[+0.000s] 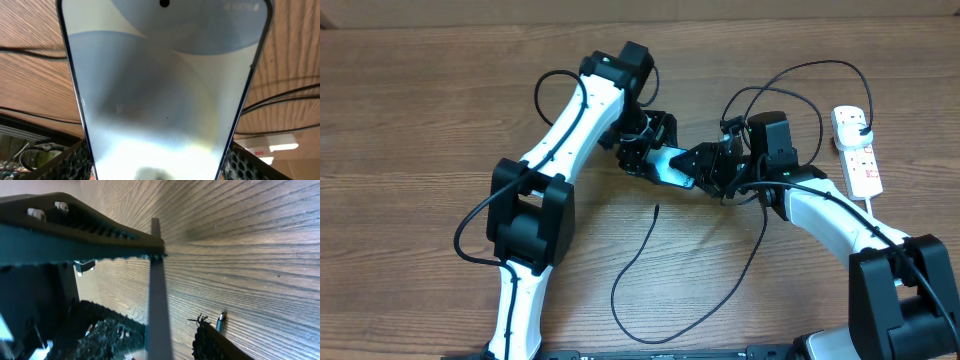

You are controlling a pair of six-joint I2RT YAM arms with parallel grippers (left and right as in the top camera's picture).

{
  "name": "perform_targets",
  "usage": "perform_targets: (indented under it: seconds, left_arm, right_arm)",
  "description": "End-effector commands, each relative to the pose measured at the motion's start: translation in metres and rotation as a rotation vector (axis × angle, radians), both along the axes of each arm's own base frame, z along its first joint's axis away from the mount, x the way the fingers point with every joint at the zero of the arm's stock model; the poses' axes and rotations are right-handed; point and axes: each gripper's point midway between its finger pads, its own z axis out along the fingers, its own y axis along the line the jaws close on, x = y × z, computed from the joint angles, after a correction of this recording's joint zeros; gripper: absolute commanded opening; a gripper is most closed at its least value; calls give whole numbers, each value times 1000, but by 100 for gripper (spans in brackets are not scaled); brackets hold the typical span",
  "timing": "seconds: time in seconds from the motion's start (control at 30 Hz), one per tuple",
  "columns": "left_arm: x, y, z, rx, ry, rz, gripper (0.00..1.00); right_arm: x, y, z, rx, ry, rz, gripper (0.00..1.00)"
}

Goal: Plug charger to phone and switch on socket

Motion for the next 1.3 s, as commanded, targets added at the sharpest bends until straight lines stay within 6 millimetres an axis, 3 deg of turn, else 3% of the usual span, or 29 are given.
perform_targets:
  seconds: [0.0, 0.1, 0.3, 1.27]
  left_arm:
    - [0, -11, 10, -29, 4, 16, 4]
    - [-1, -12, 10, -29, 5, 12, 4]
    - [-2, -14, 10, -32, 7, 10, 4]
    - [-9, -22, 10, -30, 5, -15, 4]
  right_arm:
    - [5, 3, 8, 3, -39, 14, 51]
    - [5, 3, 8, 1, -39, 12, 51]
    - [6, 2, 7, -7, -37, 6, 36]
    - [8, -4, 0, -57, -49, -13, 12]
